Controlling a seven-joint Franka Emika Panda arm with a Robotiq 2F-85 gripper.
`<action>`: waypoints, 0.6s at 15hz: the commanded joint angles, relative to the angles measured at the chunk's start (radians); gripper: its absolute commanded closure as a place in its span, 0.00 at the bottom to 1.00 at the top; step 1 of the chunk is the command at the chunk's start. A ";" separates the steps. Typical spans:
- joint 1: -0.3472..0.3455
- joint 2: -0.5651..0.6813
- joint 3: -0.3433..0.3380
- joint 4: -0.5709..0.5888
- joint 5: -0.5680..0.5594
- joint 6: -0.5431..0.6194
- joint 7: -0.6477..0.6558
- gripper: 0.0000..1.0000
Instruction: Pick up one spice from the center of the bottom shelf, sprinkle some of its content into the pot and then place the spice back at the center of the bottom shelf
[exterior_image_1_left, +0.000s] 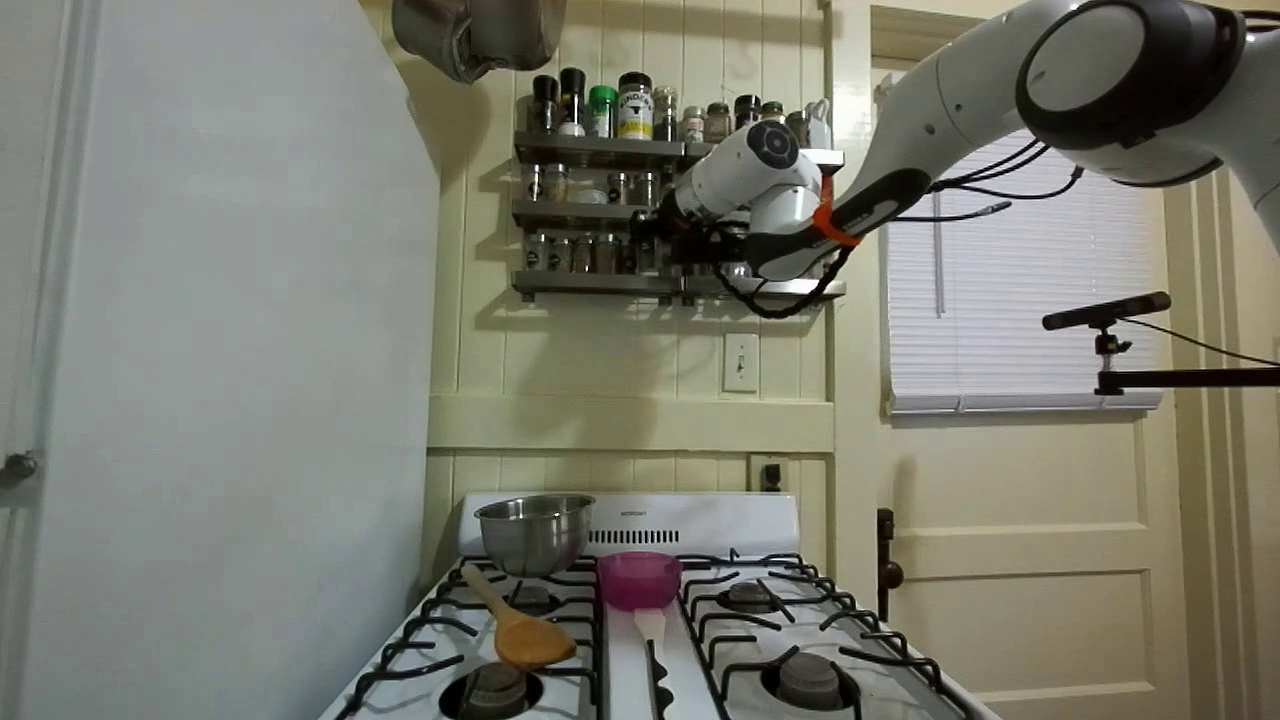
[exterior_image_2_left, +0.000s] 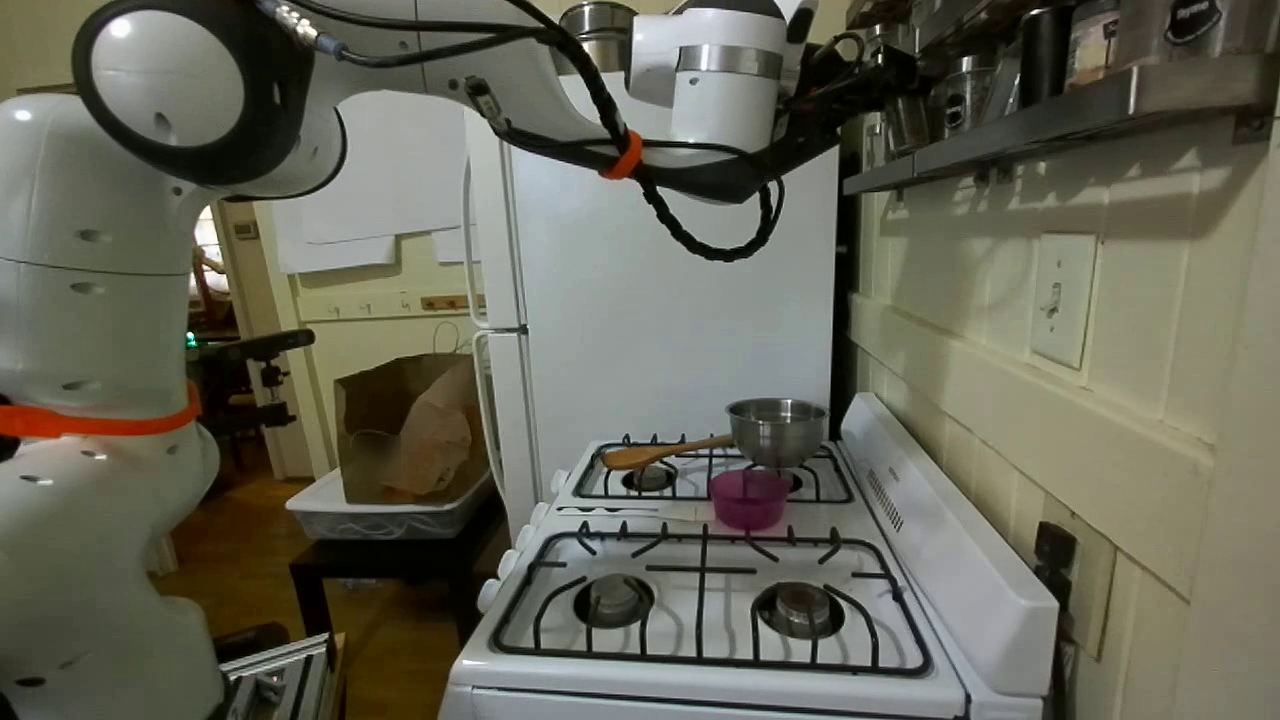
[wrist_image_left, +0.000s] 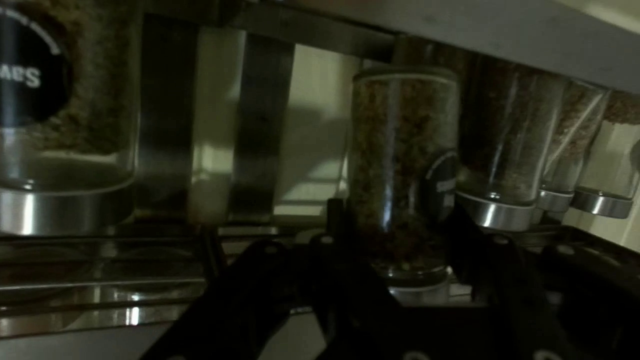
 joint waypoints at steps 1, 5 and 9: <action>0.004 -0.045 -0.018 -0.043 -0.105 0.054 0.011 0.76; 0.003 -0.051 -0.017 -0.054 -0.195 0.074 -0.022 0.76; 0.007 -0.054 -0.015 -0.029 -0.313 0.066 -0.033 0.76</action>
